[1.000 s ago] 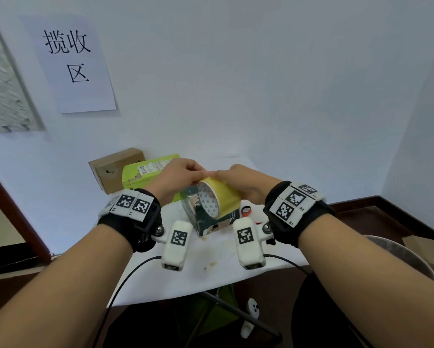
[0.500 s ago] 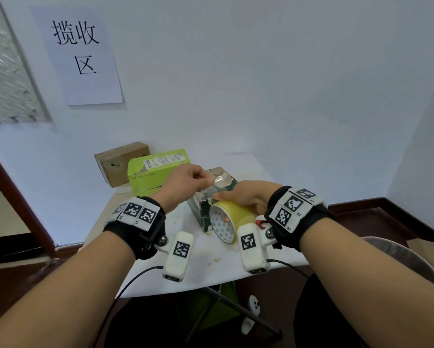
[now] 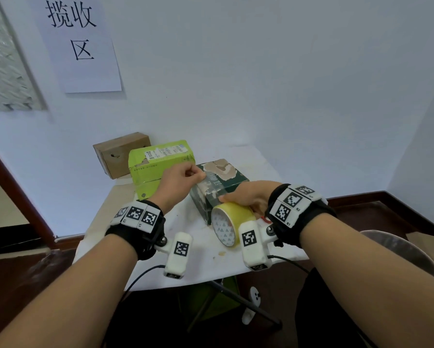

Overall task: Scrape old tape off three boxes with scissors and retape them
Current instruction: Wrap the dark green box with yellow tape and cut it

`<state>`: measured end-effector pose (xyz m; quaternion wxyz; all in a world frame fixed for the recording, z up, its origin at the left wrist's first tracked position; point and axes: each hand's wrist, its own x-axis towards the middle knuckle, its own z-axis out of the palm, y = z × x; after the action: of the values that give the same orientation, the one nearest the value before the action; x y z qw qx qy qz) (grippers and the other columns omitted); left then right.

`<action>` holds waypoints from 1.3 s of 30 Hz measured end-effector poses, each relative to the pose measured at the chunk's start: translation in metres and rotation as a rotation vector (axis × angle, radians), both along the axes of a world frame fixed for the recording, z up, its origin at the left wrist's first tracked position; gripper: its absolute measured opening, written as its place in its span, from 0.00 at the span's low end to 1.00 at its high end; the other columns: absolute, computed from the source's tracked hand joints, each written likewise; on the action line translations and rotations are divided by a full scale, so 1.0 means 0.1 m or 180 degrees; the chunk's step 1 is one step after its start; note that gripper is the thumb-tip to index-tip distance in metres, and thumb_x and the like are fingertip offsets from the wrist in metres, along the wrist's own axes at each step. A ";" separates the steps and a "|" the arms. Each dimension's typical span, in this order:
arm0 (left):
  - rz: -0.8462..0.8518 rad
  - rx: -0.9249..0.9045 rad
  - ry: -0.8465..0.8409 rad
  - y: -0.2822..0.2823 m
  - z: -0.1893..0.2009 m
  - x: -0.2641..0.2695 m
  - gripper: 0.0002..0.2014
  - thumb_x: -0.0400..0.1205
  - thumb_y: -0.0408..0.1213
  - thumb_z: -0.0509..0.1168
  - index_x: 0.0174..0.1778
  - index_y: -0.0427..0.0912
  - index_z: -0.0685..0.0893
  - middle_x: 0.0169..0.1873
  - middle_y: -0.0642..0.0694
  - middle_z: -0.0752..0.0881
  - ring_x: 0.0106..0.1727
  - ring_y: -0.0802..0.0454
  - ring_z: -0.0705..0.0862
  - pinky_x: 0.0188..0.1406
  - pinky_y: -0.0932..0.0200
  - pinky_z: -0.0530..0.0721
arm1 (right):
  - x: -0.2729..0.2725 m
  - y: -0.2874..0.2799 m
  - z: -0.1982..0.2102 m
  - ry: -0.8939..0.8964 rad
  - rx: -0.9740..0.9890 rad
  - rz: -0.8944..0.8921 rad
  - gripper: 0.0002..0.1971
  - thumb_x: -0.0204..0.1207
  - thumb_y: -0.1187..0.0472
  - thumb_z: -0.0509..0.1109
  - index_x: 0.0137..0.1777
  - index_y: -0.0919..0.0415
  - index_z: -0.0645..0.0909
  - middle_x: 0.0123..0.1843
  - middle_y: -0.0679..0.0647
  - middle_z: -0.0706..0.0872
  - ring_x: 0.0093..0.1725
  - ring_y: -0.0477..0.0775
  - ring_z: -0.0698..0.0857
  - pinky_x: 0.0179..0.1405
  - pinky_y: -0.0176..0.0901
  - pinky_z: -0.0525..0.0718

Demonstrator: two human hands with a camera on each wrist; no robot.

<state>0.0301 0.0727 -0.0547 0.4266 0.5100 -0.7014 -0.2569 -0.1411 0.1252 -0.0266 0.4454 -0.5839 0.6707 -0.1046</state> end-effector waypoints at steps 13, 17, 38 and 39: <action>-0.0051 0.0080 -0.0078 -0.25 -0.01 0.01 0.05 0.79 0.36 0.71 0.42 0.38 0.86 0.35 0.51 0.85 0.38 0.57 0.80 0.38 0.67 0.77 | 0.10 -0.12 0.02 0.0285 -0.0208 -0.0032 0.14 0.86 0.47 0.54 0.57 0.60 0.67 0.57 0.60 0.75 0.56 0.59 0.78 0.61 0.50 0.78; -0.0033 0.0042 -0.0251 -0.29 -0.05 0.01 0.05 0.80 0.37 0.71 0.43 0.39 0.86 0.37 0.51 0.86 0.39 0.59 0.81 0.36 0.70 0.76 | 0.10 -0.16 0.01 0.0433 -0.0204 0.0061 0.16 0.87 0.48 0.53 0.61 0.60 0.70 0.68 0.63 0.77 0.65 0.62 0.79 0.65 0.50 0.77; -0.0059 -0.0231 -0.0672 -0.35 -0.12 0.02 0.04 0.80 0.35 0.70 0.42 0.39 0.86 0.36 0.52 0.86 0.39 0.57 0.82 0.37 0.69 0.77 | 0.11 -0.25 -0.02 0.0659 -0.0253 0.0209 0.24 0.87 0.49 0.50 0.74 0.66 0.70 0.75 0.64 0.73 0.73 0.63 0.74 0.71 0.51 0.73; -0.0061 -0.0247 -0.0688 -0.35 -0.13 0.02 0.04 0.80 0.35 0.70 0.42 0.39 0.86 0.36 0.51 0.87 0.40 0.55 0.83 0.38 0.67 0.78 | 0.11 -0.25 -0.03 0.0593 -0.0270 0.0215 0.21 0.87 0.50 0.51 0.69 0.64 0.73 0.75 0.64 0.74 0.72 0.63 0.75 0.72 0.52 0.73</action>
<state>0.0321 0.0379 -0.0672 0.3654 0.5111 -0.7576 -0.1771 -0.1300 0.1005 -0.0291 0.3592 -0.6317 0.6840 -0.0630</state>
